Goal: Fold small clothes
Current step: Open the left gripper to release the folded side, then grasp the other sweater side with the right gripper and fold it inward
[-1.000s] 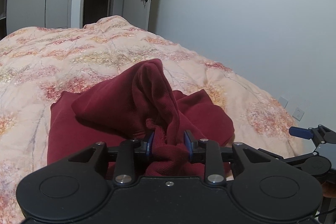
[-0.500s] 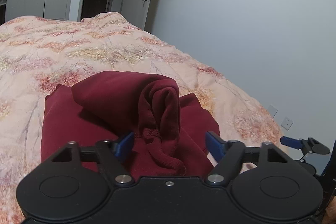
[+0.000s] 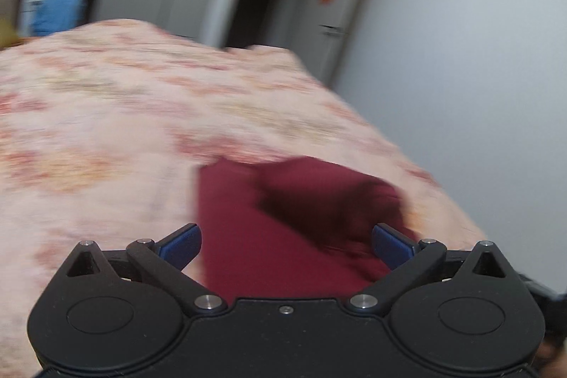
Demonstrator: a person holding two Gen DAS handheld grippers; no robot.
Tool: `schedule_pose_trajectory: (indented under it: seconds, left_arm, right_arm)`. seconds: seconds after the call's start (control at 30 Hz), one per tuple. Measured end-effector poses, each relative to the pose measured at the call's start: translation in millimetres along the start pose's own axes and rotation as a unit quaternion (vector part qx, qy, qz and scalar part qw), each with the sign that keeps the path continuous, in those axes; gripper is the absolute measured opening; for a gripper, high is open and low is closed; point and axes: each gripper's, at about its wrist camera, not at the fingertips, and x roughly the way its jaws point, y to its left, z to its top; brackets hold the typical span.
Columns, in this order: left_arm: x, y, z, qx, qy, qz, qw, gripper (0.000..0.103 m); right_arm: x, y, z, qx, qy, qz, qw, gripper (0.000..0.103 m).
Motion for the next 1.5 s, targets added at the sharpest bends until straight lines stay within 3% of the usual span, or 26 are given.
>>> schedule_pose_trajectory:
  seconds: [0.17, 0.33, 0.47, 0.63, 0.7, 0.77, 0.9, 1.0, 1.1, 1.27, 1.43, 1.5]
  left_arm:
    - [11, 41, -2, -0.046, 0.009, 0.075, 0.9961, 0.102]
    - [31, 66, -16, -0.076, 0.036, 0.088, 0.9926, 0.102]
    - [41, 74, -29, -0.092, 0.056, 0.075, 0.9913, 0.102]
    - [51, 72, -41, -0.102, 0.061, 0.035, 0.9923, 0.102]
    - [56, 69, -42, -0.099, 0.062, 0.024, 0.9929, 0.100]
    - [60, 65, -40, -0.092, 0.064, 0.019, 0.9935, 0.099]
    - [61, 49, -29, -0.076, 0.061, 0.001, 0.9952, 0.098]
    - [54, 34, -19, -0.059, 0.043, -0.016, 0.9972, 0.100]
    - [52, 32, -19, -0.053, 0.042, -0.007, 0.9977, 0.101]
    - [62, 48, -33, -0.093, 0.073, -0.009, 0.9929, 0.101]
    - [65, 55, -41, -0.099, 0.083, 0.002, 0.9917, 0.101]
    - [67, 56, -45, -0.105, 0.084, 0.001, 0.9909, 0.101]
  right_arm:
    - [33, 31, 33, 0.005, 0.002, 0.091, 0.996, 0.103]
    - [70, 70, 58, 0.004, 0.025, 0.179, 0.984, 0.103]
    - [93, 97, 63, -0.040, 0.045, 0.178, 0.982, 0.101]
    - [98, 103, 45, -0.055, 0.067, 0.160, 0.983, 0.063]
    - [98, 95, 40, -0.038, 0.064, 0.162, 0.984, 0.036]
    - [94, 86, 37, -0.024, 0.053, 0.159, 0.986, 0.022]
    - [85, 64, 44, 0.008, 0.019, 0.158, 0.987, 0.015]
    - [75, 42, 51, 0.026, -0.007, 0.139, 0.990, 0.014]
    - [70, 15, 46, 0.056, -0.014, 0.106, 0.993, 0.014]
    - [83, -18, 13, 0.109, 0.034, 0.083, 0.990, 0.015]
    - [81, -21, -1, 0.111, 0.036, 0.072, 0.991, 0.037]
    - [76, -22, -1, 0.116, 0.033, 0.079, 0.989, 0.055]
